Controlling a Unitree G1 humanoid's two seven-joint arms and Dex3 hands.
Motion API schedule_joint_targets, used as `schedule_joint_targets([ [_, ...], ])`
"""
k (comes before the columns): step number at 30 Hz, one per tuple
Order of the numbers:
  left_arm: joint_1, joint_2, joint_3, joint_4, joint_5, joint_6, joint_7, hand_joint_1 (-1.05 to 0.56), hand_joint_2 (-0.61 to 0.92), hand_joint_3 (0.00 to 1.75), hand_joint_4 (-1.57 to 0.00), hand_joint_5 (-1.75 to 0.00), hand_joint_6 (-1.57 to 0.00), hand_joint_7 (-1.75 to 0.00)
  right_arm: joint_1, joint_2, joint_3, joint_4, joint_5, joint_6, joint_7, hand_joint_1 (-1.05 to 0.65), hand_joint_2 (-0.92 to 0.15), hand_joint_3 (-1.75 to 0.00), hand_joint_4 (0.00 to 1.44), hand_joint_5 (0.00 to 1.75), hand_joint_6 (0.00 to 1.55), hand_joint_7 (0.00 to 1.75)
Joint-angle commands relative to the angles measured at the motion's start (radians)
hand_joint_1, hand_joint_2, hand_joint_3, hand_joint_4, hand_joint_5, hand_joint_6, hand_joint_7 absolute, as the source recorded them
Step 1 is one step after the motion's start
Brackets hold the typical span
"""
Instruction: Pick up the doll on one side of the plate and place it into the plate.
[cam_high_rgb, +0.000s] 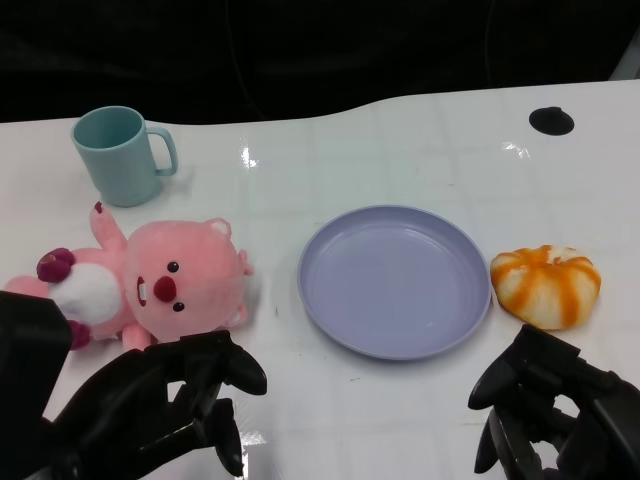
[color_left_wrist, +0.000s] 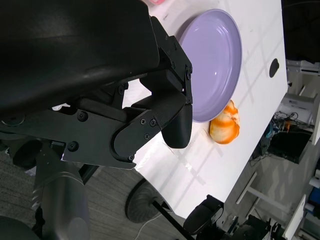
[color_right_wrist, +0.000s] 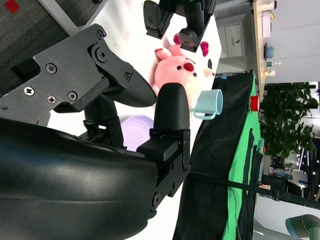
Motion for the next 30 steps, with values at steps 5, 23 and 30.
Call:
schedule_joint_targets([
  [5, -0.008, 0.016, 0.005, 0.007, 0.008, -0.002, -0.007, -0.28, 0.65, 0.99, -0.68, -1.75, -0.63, -1.6, -0.003, -0.002, -0.008, 0.004, 0.003, -0.004, -0.001, -0.19, -0.57, -1.23, 0.6, 1.75, 0.49, 1.58],
  [23, -0.01, 0.017, 0.009, 0.011, 0.006, -0.005, -0.01, -0.28, 0.64, 1.01, -0.67, -1.75, -0.62, -1.59, -0.006, -0.002, -0.005, 0.008, 0.0, -0.011, 0.0, -0.2, -0.57, -1.22, 0.6, 1.75, 0.48, 1.58],
  [30, -0.001, -0.011, 0.04, 0.003, -0.016, -0.036, -0.005, -0.24, 0.62, 1.03, -0.62, -1.6, -0.68, -1.3, -0.007, -0.002, -0.006, 0.013, -0.007, -0.02, -0.002, -0.19, -0.57, -1.23, 0.6, 1.75, 0.49, 1.58],
])
